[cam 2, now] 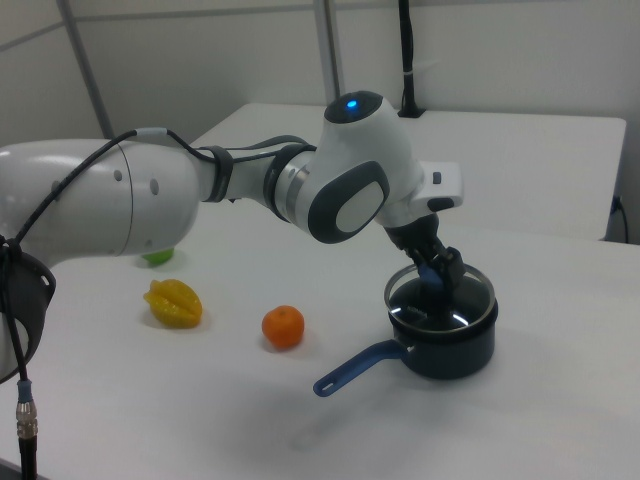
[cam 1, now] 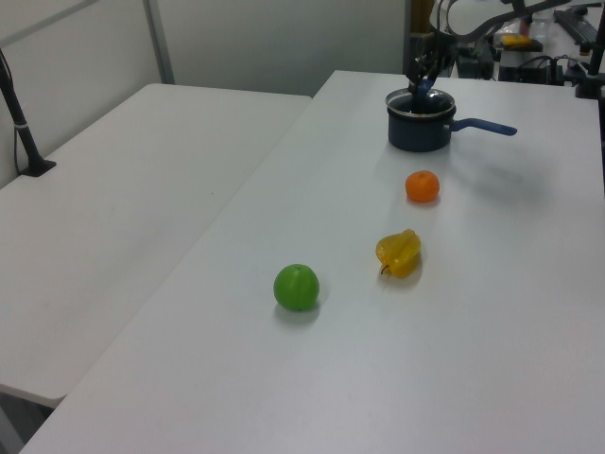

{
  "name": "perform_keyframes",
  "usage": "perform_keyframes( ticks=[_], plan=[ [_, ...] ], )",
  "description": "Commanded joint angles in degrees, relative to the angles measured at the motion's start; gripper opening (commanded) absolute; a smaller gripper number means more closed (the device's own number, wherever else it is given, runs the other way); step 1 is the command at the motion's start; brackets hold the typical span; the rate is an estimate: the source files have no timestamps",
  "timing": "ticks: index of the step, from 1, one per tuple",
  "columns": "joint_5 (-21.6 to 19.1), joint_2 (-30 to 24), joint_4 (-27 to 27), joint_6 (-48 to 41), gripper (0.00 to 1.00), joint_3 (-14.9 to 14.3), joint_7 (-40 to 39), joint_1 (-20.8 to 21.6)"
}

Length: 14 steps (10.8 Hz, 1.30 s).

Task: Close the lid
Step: 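Lift the lid and carry it over the dark blue saucepan, then lower the lid onto the saucepan rim and open the gripper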

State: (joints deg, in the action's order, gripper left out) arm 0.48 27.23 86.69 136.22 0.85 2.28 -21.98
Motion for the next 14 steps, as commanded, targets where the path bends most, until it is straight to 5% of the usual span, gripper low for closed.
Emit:
perform_keyframes(
  ticks=[1,14],
  plan=[
    [-0.48,0.36,-0.91,0.81,0.54,-0.24,-1.93,0.53],
    [0.84,0.89,-0.56,0.46,0.55,-0.41,-3.42,0.01]
  ],
)
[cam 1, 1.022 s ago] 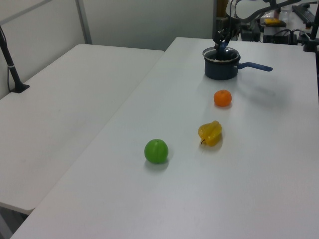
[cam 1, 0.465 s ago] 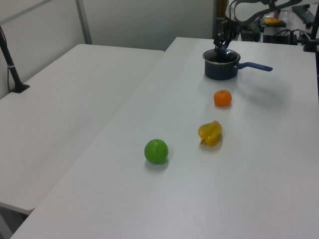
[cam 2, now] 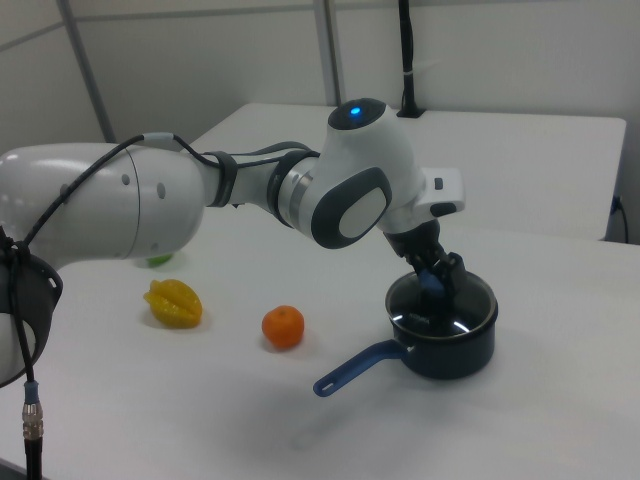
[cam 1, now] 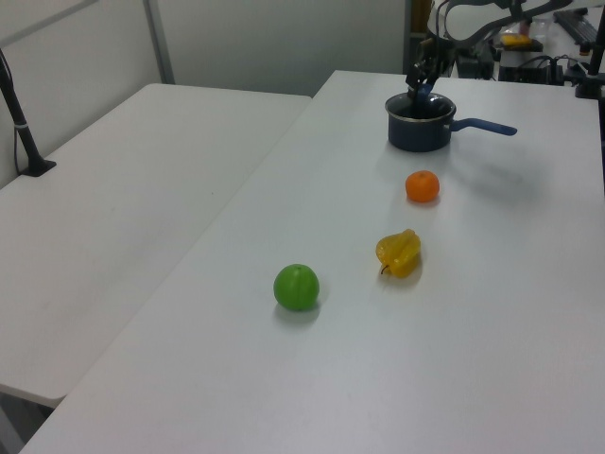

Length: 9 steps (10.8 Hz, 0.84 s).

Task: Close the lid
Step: 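Lower the lid onto the saucepan rim and open the gripper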

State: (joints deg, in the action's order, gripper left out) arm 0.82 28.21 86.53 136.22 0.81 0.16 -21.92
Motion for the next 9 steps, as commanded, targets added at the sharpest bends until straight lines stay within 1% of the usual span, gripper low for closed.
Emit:
perform_keyframes(
  ticks=[1,5,6,8,9],
  plan=[
    [0.41,-0.17,-0.22,0.28,0.55,-0.37,-1.91,-0.14],
    [0.50,-0.70,0.66,0.01,0.55,-0.37,-1.92,-0.06],
    [0.50,-0.70,1.09,0.10,0.58,-0.37,-1.91,0.03],
    [0.59,-0.61,1.27,0.19,0.59,-0.37,-1.91,0.21],
    [0.76,-0.61,1.36,0.19,0.73,-0.37,-1.91,0.29]
  ],
)
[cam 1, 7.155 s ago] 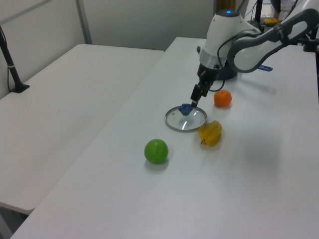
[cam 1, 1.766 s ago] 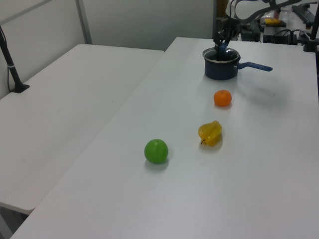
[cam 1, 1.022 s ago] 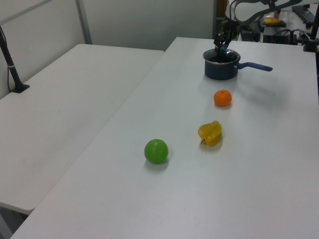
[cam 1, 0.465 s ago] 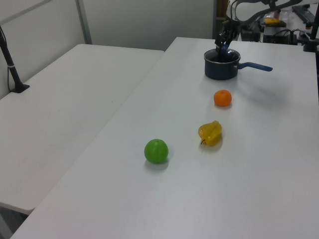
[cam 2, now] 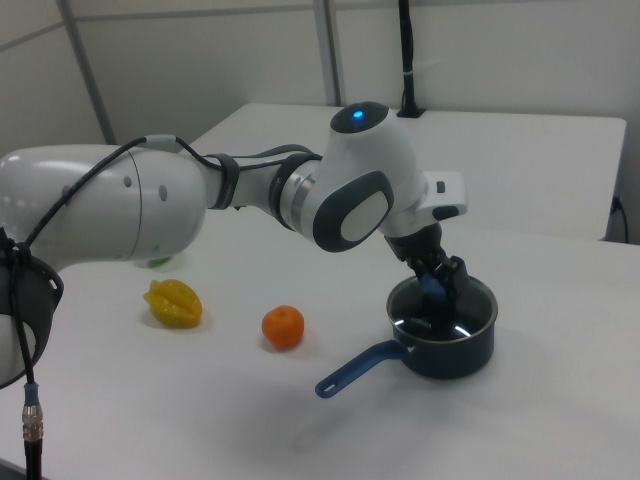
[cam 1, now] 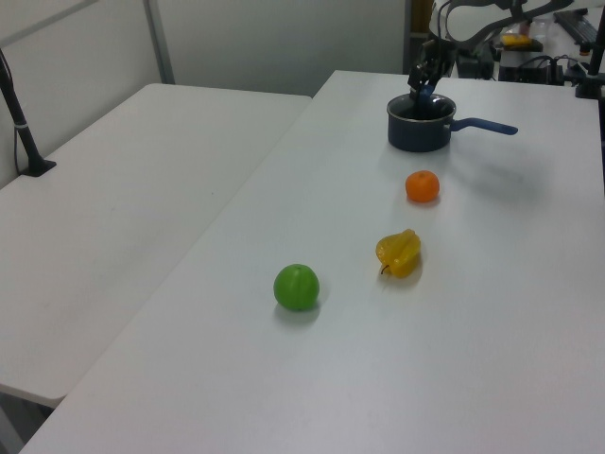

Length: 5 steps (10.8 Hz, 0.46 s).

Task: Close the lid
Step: 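Lower the lid onto the saucepan rim and open the gripper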

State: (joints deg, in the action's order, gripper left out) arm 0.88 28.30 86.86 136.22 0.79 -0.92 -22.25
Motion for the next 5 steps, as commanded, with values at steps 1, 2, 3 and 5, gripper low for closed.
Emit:
perform_keyframes(
  ticks=[1,2,3,5],
  plan=[
    [0.70,-0.70,0.94,0.27,1.00,-0.35,-0.57,0.54],
    [0.79,-0.78,0.86,0.28,1.00,-0.35,-0.57,0.63],
    [0.79,-1.05,0.51,0.28,1.00,-0.35,-0.57,0.71],
    [0.88,-3.58,0.50,-0.07,1.00,-0.35,-0.66,0.98]
  ],
)
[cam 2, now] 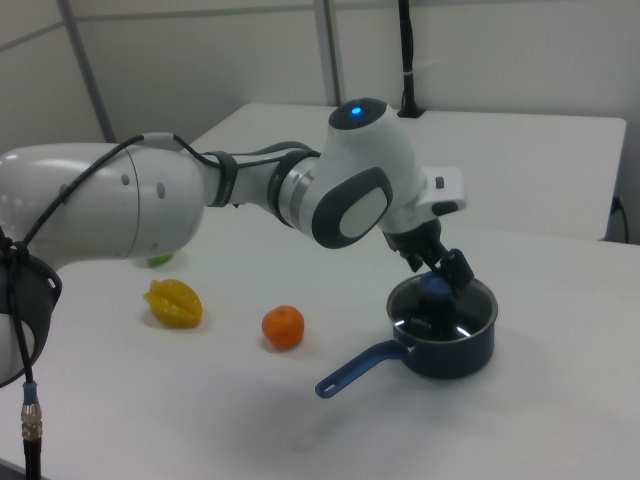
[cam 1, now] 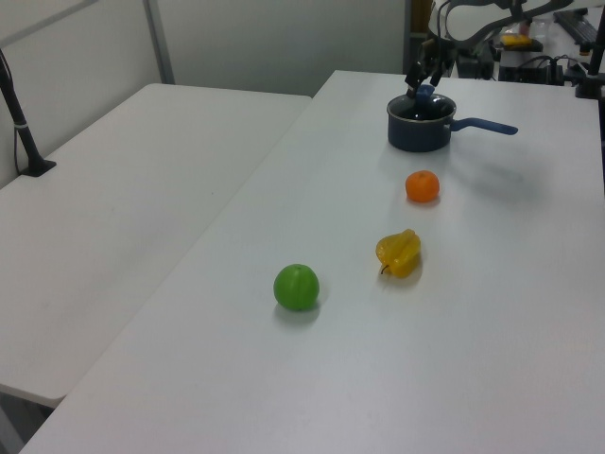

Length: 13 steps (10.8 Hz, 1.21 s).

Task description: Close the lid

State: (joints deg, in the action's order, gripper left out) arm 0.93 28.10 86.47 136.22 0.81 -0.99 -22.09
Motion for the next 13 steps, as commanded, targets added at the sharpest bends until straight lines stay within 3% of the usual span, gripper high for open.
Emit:
perform_keyframes(
  ticks=[1,4,9,13],
  plan=[
    [1.52,-4.97,1.07,-0.34,1.00,-0.28,-0.50,1.87],
    [6.61,-10.06,1.16,-9.97,1.00,-0.20,-0.15,7.39],
    [6.19,-18.94,1.85,-33.43,1.00,0.24,0.29,21.27],
    [5.83,-30.44,12.11,-40.93,1.00,-0.46,5.83,29.47]
  ],
)
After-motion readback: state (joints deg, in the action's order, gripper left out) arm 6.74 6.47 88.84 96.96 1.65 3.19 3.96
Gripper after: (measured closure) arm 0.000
